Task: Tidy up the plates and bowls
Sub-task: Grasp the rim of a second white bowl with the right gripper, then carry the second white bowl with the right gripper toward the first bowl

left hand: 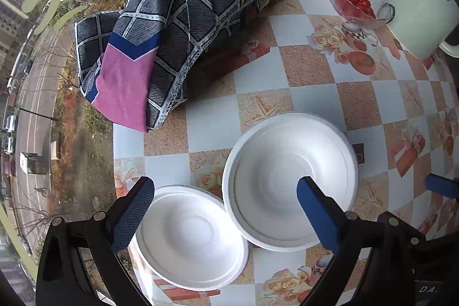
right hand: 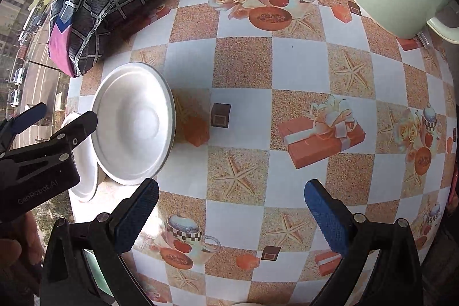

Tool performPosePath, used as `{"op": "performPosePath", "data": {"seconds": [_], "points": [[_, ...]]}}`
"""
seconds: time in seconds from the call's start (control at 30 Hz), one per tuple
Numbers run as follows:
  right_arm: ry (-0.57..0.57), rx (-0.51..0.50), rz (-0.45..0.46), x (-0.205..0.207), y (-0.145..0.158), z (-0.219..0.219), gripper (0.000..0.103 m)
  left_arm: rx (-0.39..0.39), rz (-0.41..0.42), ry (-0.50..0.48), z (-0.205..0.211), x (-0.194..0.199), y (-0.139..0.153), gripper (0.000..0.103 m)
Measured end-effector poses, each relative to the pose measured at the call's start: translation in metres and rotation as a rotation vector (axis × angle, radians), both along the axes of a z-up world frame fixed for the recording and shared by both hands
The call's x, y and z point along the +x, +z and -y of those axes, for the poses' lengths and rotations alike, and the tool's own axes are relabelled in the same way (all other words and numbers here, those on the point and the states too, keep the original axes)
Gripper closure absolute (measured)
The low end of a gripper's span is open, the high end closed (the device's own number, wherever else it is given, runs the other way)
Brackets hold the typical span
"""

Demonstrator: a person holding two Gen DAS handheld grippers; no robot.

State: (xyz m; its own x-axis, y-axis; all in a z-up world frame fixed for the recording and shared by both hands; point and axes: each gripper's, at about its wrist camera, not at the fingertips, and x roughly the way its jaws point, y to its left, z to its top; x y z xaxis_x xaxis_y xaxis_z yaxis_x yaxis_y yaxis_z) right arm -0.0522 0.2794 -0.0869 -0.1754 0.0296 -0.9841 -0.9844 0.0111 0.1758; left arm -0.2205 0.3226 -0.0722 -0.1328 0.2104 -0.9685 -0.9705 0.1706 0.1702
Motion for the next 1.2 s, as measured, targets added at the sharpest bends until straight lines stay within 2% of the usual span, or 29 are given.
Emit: {"op": "performPosePath", "data": {"seconds": [0.07,0.2,0.27,0.33,0.37,0.43,0.47,0.5,0.53,0.6,0.67,0.87,1.2], "points": [[-0.021,-0.006,-0.018,-0.006,-0.01,-0.005,0.001,-0.015,-0.014,-0.009,-0.008,-0.002,-0.01,0.01],[-0.013,-0.005,-0.023,-0.021,-0.026,-0.011,0.001,-0.037,-0.05,-0.064,-0.017,0.004,-0.031,0.014],[-0.016,-0.009,-0.024,-0.027,-0.035,-0.013,0.001,-0.059,-0.063,-0.083,-0.02,0.007,-0.041,0.023],[-0.027,-0.006,-0.037,-0.031,-0.04,-0.014,0.008,-0.082,-0.057,-0.09,-0.022,0.01,-0.05,0.032],[-0.028,-0.007,-0.044,-0.033,-0.042,-0.014,0.019,-0.092,-0.053,-0.094,-0.022,0.011,-0.053,0.038],[-0.018,-0.018,-0.044,-0.038,-0.048,-0.014,0.029,-0.111,-0.046,-0.11,-0.021,0.015,-0.058,0.046],[-0.015,-0.02,-0.055,-0.039,-0.051,-0.014,0.038,-0.116,-0.042,-0.117,-0.02,0.017,-0.06,0.052],[-0.018,-0.019,-0.089,-0.039,-0.053,-0.013,0.048,-0.12,-0.034,-0.126,-0.018,0.02,-0.06,0.055],[-0.023,-0.021,-0.122,-0.039,-0.054,-0.013,0.052,-0.122,-0.026,-0.134,-0.016,0.022,-0.059,0.059],[-0.017,-0.032,-0.152,-0.04,-0.056,-0.011,0.073,-0.127,-0.016,-0.148,-0.012,0.03,-0.058,0.059],[0.017,-0.043,-0.129,-0.044,-0.056,-0.008,0.083,-0.151,0.008,-0.16,-0.005,0.038,-0.059,0.059],[0.074,-0.081,-0.101,-0.022,-0.06,0.017,0.083,-0.192,0.046,-0.203,0.036,0.066,-0.062,0.06],[0.106,-0.158,-0.064,0.016,-0.069,0.12,0.083,-0.231,0.097,-0.243,0.152,0.105,-0.067,0.063]]}}
